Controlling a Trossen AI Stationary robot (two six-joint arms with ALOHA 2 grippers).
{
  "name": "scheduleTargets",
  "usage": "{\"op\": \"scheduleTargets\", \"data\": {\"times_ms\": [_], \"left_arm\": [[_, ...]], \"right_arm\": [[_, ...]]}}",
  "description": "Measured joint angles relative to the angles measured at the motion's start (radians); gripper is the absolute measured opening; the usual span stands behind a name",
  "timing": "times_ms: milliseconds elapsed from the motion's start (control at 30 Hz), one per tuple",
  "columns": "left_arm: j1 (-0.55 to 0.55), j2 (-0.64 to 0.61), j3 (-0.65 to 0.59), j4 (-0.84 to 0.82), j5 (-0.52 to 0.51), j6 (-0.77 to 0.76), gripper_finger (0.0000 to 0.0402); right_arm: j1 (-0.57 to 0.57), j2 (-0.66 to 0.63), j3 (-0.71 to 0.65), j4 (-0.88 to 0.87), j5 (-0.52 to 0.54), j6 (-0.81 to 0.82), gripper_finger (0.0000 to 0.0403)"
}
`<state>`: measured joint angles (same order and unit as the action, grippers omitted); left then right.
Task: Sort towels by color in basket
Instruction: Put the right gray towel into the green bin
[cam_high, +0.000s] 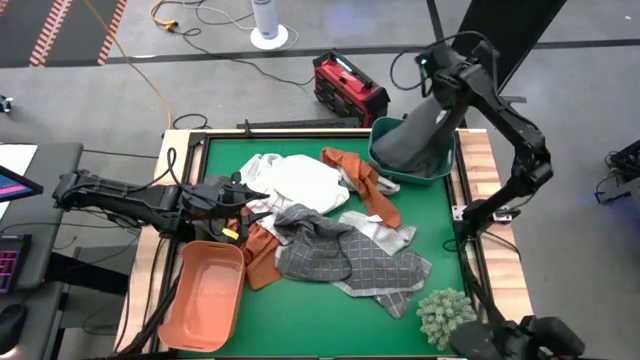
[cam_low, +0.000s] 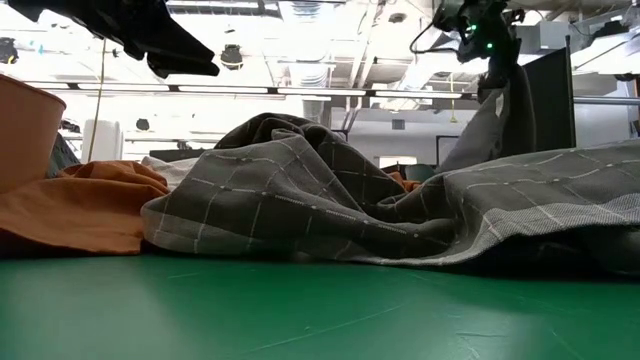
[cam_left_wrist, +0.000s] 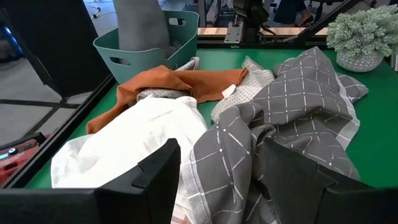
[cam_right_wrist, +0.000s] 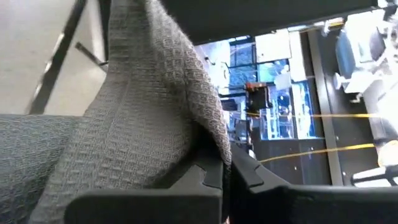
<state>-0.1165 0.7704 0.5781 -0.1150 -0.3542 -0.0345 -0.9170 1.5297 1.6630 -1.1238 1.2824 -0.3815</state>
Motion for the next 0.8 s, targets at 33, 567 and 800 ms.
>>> {"op": "scheduleTargets", "data": {"times_ms": [33,567,800], "left_arm": [[0.000,0.000,0.000,0.000,0.000,0.000,0.0210],[0.000,0.000,0.000,-0.001,0.000,-0.027,0.0210],[0.000,0.000,0.000,-0.001,0.000,-0.016,0.0210]], "right_arm": [[0.006,0.010,0.000,-0.034,-0.008,0.025,0.0021],[0.097,0.182,-0.001,-0.078,-0.258,0.211,0.0019],[0.152,0.233,-0.001,0.364,-0.397,-0.059,0.0022]]}}
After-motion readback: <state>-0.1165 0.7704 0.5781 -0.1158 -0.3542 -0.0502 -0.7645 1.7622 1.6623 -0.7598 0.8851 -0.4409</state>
